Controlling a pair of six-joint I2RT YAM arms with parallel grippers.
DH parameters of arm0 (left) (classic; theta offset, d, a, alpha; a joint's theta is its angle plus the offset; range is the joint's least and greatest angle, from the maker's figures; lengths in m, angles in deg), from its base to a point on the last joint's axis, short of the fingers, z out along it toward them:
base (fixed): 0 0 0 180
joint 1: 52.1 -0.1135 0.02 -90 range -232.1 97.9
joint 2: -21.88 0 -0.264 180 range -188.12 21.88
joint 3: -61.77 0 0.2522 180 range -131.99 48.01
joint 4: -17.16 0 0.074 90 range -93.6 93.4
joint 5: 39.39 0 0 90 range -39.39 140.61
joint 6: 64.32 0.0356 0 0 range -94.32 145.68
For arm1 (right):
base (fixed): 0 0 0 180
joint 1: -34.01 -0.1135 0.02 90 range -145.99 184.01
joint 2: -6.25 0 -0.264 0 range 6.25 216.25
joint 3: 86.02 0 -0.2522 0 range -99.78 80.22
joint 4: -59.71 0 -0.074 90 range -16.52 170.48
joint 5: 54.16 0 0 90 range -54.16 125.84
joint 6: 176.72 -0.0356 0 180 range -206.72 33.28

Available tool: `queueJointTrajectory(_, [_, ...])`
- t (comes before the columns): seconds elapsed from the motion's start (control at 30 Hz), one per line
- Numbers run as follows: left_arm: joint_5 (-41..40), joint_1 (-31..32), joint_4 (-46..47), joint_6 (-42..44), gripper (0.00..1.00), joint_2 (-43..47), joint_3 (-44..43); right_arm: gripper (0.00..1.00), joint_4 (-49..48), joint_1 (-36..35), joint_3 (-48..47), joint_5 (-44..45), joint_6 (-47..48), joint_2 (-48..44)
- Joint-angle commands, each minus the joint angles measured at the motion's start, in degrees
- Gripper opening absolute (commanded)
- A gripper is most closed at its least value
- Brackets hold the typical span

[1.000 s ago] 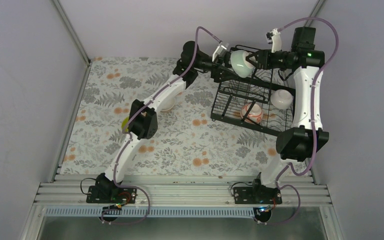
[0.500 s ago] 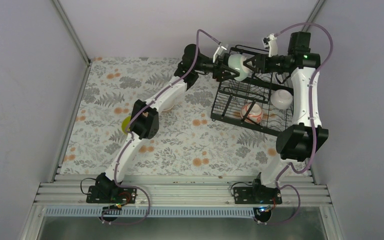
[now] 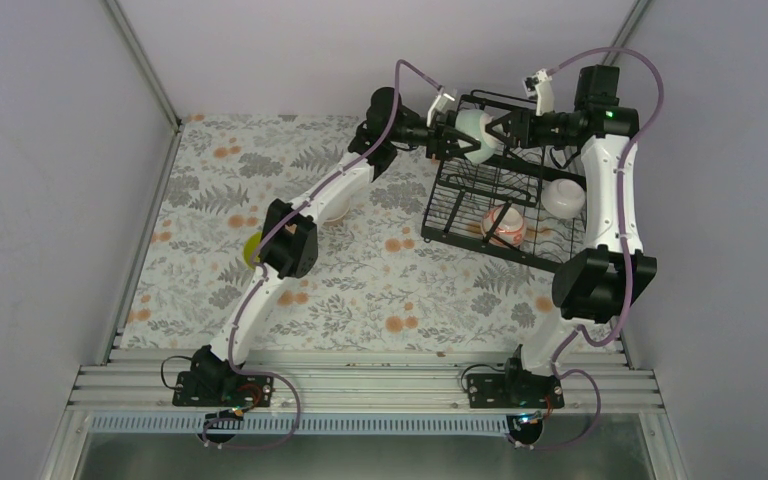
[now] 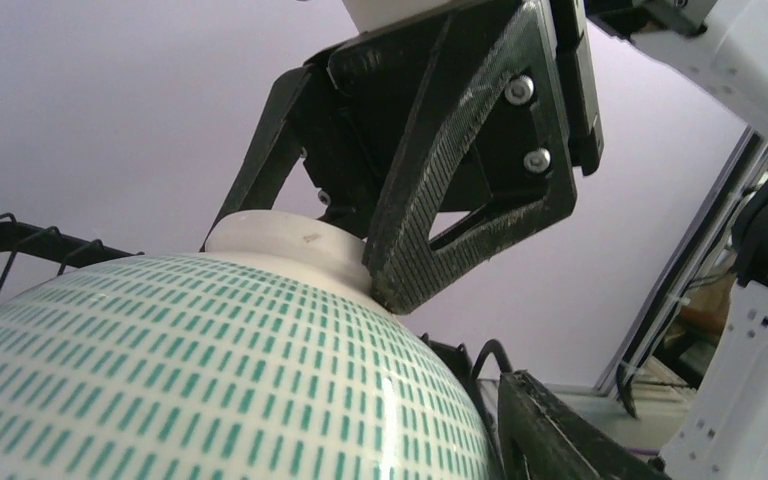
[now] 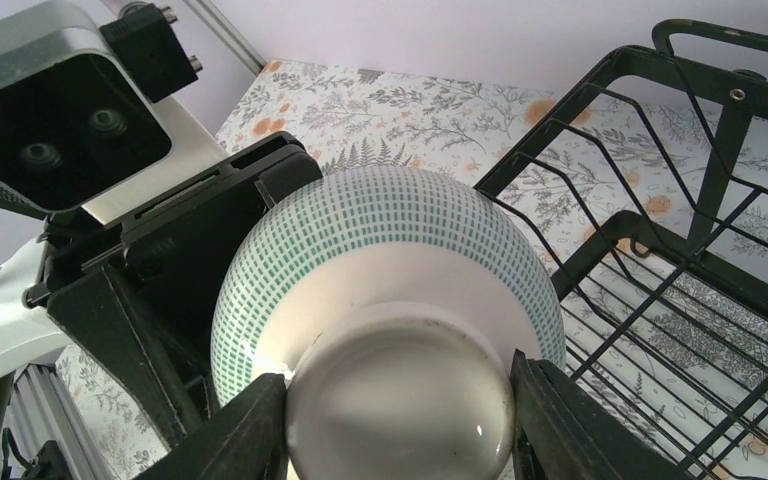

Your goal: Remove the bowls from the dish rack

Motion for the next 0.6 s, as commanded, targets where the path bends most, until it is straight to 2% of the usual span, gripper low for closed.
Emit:
queueJointTrajectory(0.0, [0.5,0.2,2.2,0.4,0.49,2.9,-2.2,0.39,-1.4,-0.6,1.1,-2.4,1.0,-2.7])
queueJointTrajectory(0.1, [0.2,0.3,2.1,0.5,0.37,3.4,-2.4,0.40,-2.2,-0.8,2.2,-2.3,0.7,-3.6])
queueJointTrajectory(0.43, [0.4,0.3,1.4,0.6,0.32,4.5,-2.5,0.47,-1.9,-0.8,2.5,-2.0,1.0,-4.6])
queueJointTrajectory(0.57, [0.5,0.5,1.5,0.6,0.22,5.2,-2.3,0.51,-1.9,-0.7,2.1,-1.6,1.0,-4.7])
